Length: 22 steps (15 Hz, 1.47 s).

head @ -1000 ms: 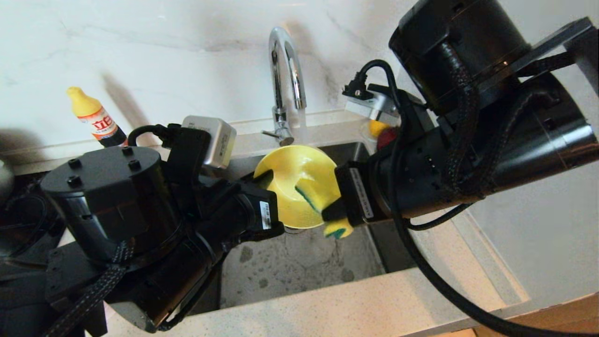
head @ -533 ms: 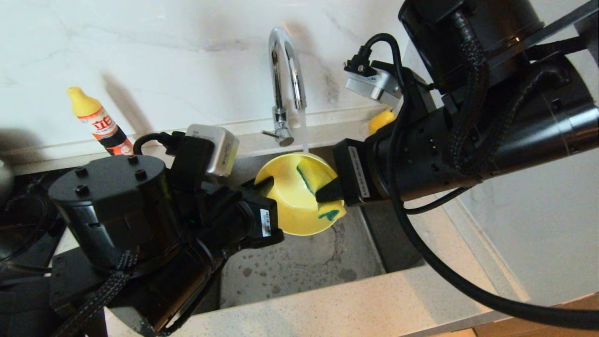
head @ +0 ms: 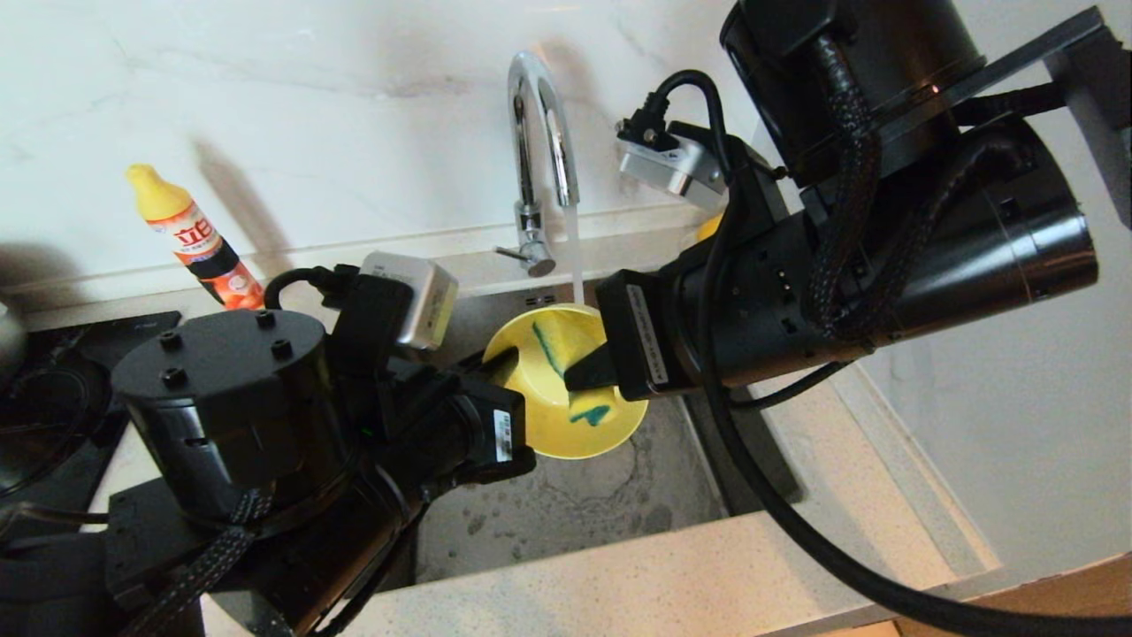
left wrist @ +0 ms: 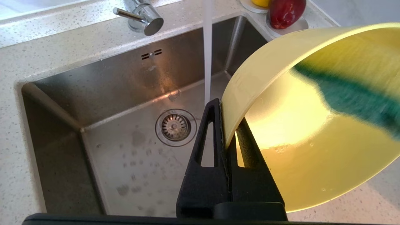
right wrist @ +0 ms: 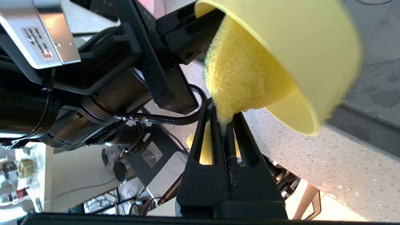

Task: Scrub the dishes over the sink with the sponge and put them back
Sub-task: Wipe the bowl

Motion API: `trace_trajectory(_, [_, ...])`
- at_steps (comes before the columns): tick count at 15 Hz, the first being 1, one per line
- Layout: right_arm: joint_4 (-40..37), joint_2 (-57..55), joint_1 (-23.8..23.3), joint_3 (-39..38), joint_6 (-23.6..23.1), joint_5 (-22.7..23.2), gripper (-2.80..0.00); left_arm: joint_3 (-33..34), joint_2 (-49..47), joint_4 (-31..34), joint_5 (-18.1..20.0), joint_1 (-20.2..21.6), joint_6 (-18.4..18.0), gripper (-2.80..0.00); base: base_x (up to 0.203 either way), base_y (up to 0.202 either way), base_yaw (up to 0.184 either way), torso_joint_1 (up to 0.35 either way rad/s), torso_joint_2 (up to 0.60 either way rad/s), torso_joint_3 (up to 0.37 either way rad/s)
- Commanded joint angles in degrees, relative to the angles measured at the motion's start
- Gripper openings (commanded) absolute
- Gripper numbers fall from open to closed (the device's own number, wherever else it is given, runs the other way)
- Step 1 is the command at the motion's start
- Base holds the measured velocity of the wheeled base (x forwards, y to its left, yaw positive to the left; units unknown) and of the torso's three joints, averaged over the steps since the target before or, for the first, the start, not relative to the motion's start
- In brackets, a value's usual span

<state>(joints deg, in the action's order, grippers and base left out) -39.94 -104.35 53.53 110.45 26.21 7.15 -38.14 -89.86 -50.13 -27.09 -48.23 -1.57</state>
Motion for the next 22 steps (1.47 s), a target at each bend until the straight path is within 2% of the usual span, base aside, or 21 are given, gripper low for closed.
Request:
trace_trajectory(1, [-0.1,-0.6,0.1,0.0,0.2,0.0,-2.80,0.3,-0.1,-0.3,-0.2,0.0,0.1,-2.80,0.000,0.000,0.000,0.000,0.00,0.000])
trace_trajectory(10, [-4.5,4.1,-1.3,-2.9,0.3,0.0,-2.80,-0.6,0.5,-0.3,-0.2,0.1,0.1,-2.80,0.000,0.000,0.000,0.000,0.00,0.000])
trace_trajectory(14, [-4.1,1.7,-1.2,-4.6,0.7,0.0,-2.80,-1.1,0.6,-0.3,-0.4,0.1,0.2,-2.80,0.000,0.000,0.000,0.000,0.00,0.000])
trace_trajectory(22, [-4.0,-2.6,2.6,-4.0,0.9,0.1,-2.80,-3.3,0.3,-0.3,-0.6,0.5,0.2,-2.80,0.000,0.000,0.000,0.000,0.00,0.000])
